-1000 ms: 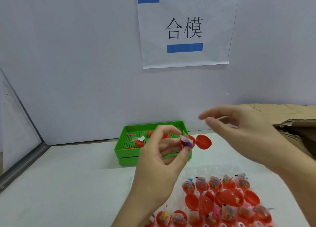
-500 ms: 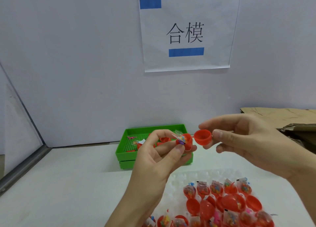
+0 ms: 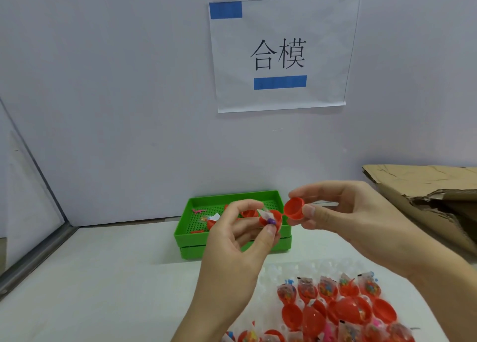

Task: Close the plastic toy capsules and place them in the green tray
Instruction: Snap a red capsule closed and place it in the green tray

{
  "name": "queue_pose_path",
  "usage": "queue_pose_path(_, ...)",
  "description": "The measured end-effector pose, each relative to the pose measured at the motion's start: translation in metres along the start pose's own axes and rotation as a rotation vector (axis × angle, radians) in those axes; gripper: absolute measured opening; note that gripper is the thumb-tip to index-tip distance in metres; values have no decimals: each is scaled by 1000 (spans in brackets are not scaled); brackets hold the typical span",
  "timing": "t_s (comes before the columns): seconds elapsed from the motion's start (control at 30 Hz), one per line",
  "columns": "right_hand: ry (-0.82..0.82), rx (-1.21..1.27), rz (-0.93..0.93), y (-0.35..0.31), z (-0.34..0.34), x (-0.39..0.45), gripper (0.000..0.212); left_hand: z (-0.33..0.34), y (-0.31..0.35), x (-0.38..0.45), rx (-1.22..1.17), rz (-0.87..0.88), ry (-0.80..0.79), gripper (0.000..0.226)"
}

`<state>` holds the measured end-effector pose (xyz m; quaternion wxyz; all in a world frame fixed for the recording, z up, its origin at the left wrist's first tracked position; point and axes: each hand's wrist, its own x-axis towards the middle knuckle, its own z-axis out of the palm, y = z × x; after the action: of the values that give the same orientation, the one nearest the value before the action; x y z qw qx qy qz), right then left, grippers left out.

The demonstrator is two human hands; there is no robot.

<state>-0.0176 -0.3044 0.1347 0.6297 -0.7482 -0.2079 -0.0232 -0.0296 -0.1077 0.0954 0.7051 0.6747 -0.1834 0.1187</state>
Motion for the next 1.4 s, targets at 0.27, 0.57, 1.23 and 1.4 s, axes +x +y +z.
queue_pose_path(0.27, -9, 7, 10, 1, -1, 0, 24, 0, 2, 2, 42, 32, 39, 24)
queue_pose_path(0.57, -45, -447, -211, -14, 1, -7, 34, 4, 6, -2, 238, 54, -119, 14)
queue_pose_path(1.23, 215, -533, -355, -26, 20, -9, 19, 12, 14, -8, 286, 152, -58, 24)
queue_pose_path(1.4, 273, -531, -351, -29, 29, -10, 28, 13, 15, -8, 265, 163, -1, 23)
